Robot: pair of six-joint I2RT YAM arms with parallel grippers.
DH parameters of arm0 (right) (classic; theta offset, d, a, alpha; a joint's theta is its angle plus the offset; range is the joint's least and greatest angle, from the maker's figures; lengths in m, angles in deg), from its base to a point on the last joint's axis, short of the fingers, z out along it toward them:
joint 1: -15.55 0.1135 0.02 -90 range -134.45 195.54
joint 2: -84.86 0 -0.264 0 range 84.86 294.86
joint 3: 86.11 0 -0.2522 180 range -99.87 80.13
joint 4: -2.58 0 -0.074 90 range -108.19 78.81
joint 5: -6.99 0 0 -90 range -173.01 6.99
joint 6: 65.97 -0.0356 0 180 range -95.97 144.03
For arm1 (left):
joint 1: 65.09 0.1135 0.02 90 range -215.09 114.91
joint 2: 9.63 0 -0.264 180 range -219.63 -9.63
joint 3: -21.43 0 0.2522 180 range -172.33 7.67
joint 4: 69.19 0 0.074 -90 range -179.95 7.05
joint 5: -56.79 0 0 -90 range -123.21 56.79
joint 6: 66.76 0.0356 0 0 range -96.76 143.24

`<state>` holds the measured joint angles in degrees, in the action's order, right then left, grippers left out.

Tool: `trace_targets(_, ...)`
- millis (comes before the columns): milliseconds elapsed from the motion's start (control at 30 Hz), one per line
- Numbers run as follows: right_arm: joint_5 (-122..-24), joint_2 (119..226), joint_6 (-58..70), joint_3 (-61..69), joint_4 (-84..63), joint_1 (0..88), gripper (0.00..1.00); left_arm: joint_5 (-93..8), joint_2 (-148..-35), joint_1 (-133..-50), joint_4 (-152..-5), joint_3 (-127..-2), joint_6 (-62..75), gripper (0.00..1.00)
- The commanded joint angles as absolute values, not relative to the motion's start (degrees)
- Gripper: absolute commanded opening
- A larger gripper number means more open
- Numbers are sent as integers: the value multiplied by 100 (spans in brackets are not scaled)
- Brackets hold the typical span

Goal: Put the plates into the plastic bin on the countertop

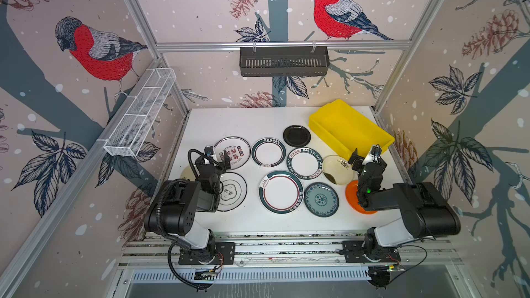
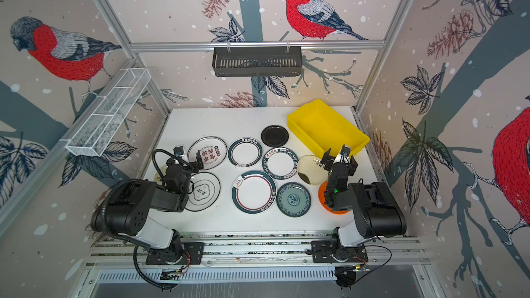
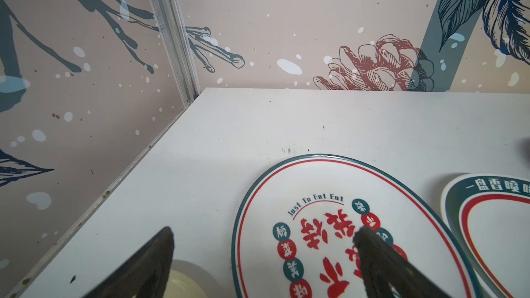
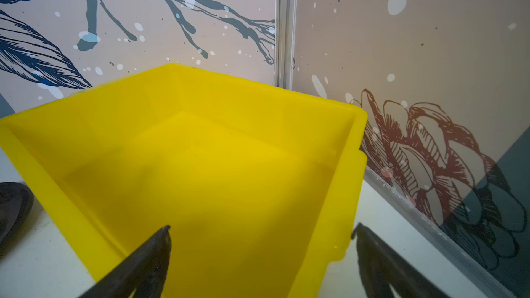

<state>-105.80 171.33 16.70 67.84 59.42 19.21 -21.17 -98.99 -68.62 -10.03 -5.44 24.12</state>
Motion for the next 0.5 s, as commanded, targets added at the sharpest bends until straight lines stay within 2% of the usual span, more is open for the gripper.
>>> trace_targets(0, -10600, 17122, 1680, 6755, 5968, 1914, 100, -2147, -9902, -6852, -737, -561, 2393, 98)
trace_targets(467, -10744, 17143, 1711, 6745, 5992, 1994, 100, -2221, -9904, -6839, -797, -595, 2368, 98)
